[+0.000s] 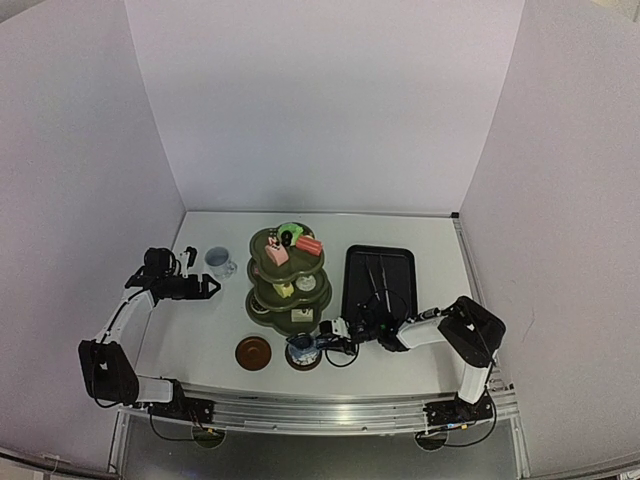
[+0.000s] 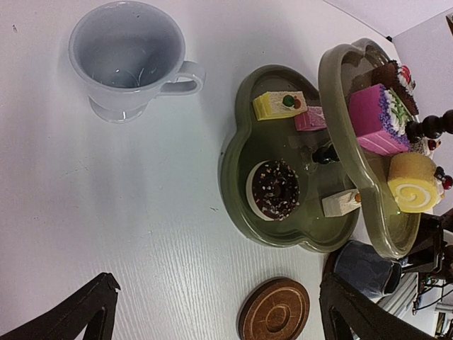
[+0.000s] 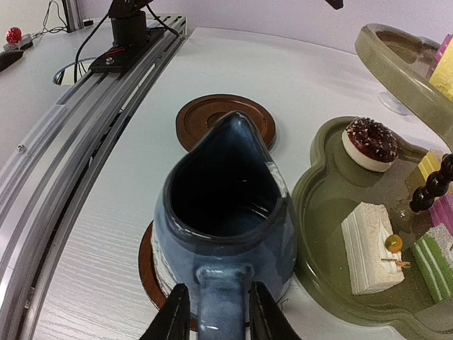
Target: Serve the afternoon tea
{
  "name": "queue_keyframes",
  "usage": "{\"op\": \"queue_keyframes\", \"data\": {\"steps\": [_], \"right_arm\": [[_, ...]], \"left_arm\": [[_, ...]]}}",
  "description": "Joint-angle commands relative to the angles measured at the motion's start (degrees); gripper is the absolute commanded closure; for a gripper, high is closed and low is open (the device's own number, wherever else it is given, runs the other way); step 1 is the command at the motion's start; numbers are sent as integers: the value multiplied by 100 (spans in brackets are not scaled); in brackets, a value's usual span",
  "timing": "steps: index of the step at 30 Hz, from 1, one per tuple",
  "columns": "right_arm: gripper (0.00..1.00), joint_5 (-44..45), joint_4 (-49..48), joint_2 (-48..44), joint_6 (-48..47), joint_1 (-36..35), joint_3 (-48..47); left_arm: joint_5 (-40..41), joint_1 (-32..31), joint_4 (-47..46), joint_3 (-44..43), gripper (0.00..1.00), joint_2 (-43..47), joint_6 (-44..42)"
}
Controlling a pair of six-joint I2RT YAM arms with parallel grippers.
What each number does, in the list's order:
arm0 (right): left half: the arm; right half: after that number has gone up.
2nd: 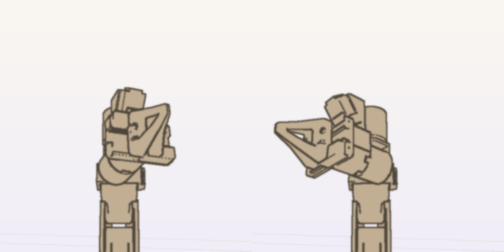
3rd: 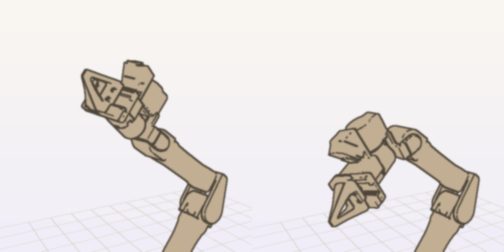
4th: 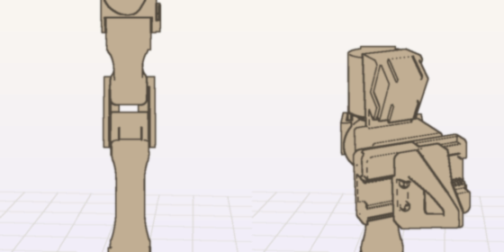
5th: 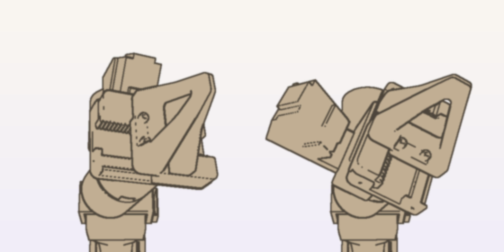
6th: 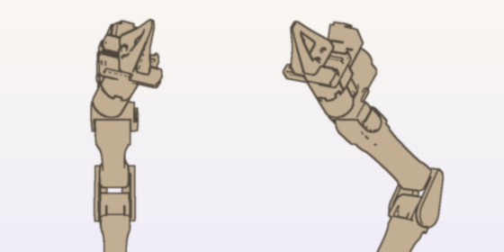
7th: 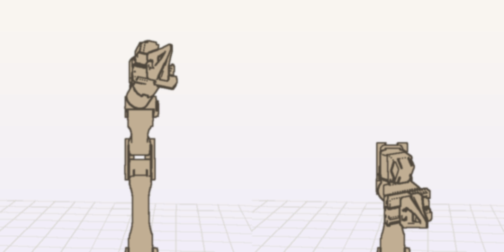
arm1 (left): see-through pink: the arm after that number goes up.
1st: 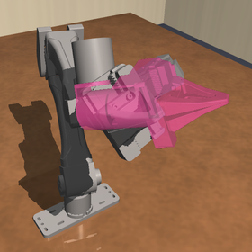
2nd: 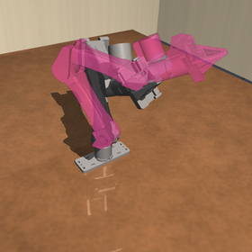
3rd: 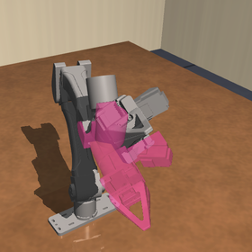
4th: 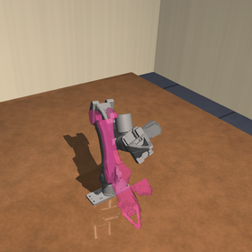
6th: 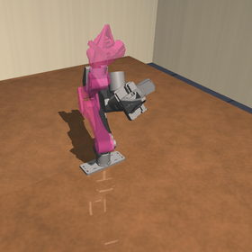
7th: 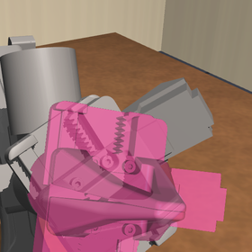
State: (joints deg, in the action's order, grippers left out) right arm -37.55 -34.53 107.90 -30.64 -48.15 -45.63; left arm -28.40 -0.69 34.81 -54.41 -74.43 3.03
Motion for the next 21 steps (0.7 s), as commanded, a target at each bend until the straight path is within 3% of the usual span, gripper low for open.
{"op": "queue_keyframes", "data": {"steps": [1, 9, 12, 16, 21], "right_arm": [[65, -104, -187, -69, 120, -59, 63], [46, 102, -169, -336, 282, -64, 105], [17, 178, -151, -477, 303, -63, 123], [12, 327, -31, -758, 415, -59, 62], [11, 458, 228, -1120, 900, -57, -56]], "left_arm": [[-102, 40, -173, -235, 0, -37, -45], [-49, 42, 120, -623, 0, -216, -592], [-61, 39, 328, -1114, 0, -490, -851], [259, 42, 612, -1914, 2, -1000, -1204], [1470, 42, 1639, -3446, 19, -2351, -1636]]}}
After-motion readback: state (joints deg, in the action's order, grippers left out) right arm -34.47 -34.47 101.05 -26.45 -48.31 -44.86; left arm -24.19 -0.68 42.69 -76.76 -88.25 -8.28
